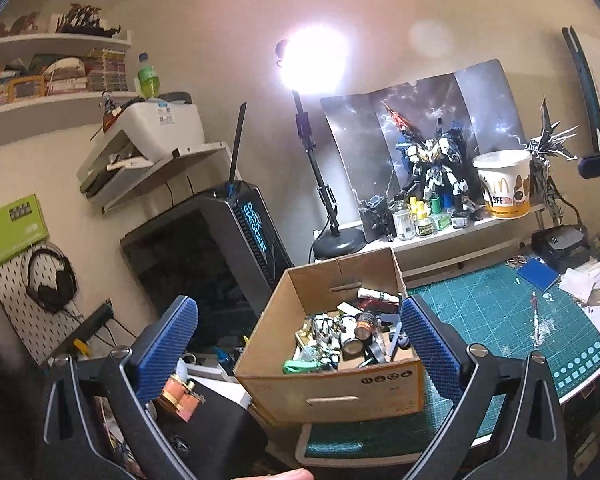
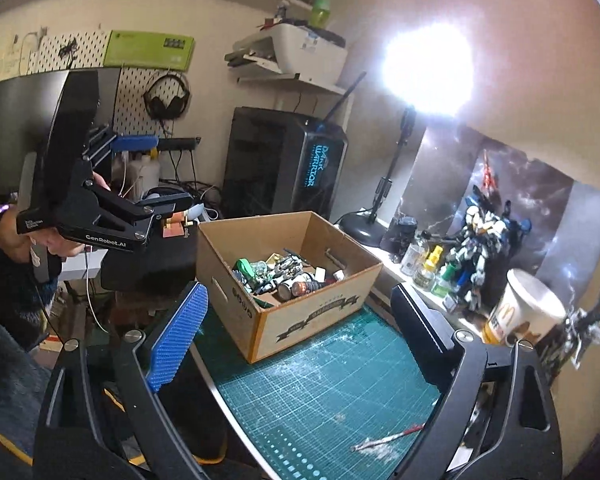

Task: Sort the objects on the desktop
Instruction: 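Withdraw both open grippers from the box back over the cutting mat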

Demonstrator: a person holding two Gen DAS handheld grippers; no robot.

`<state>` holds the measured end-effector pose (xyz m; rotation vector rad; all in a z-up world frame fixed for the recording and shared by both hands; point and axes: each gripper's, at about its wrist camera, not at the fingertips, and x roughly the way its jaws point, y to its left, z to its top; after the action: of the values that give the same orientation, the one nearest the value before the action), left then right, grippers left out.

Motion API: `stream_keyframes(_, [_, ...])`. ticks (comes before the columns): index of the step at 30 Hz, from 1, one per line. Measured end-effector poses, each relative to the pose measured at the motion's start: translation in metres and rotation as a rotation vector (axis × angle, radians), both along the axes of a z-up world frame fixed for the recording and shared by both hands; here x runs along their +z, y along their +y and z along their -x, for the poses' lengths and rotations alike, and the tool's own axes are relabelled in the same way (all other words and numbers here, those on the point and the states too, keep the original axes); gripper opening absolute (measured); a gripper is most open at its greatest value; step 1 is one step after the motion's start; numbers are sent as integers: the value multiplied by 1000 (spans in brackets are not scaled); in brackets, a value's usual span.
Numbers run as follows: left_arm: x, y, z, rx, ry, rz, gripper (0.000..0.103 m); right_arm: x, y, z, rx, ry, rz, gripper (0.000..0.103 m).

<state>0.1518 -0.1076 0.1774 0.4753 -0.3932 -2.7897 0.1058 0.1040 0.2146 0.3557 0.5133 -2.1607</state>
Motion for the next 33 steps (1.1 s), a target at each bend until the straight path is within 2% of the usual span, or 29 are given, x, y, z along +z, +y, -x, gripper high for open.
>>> stream_keyframes(5, [-15, 3, -5, -4, -9, -62, 103, -10, 23, -5, -32, -29, 53, 96])
stream_keyframes(10, [-31, -2, -5, 36, -32, -108, 103, -21, 44, -8, -97, -47, 76, 100])
stream_keyframes(16, [-50, -7, 1, 92, -62, -116, 103, -29, 60, -7, -227, -42, 93, 102])
stream_keyframes(27, [-80, 1, 22, 52, -141, -124, 103, -68, 66, 15, -307, -141, 71, 102])
stream_keyframes(33, [-89, 4, 30, 38, -167, -128, 103, -80, 70, 23, -337, -155, 53, 102])
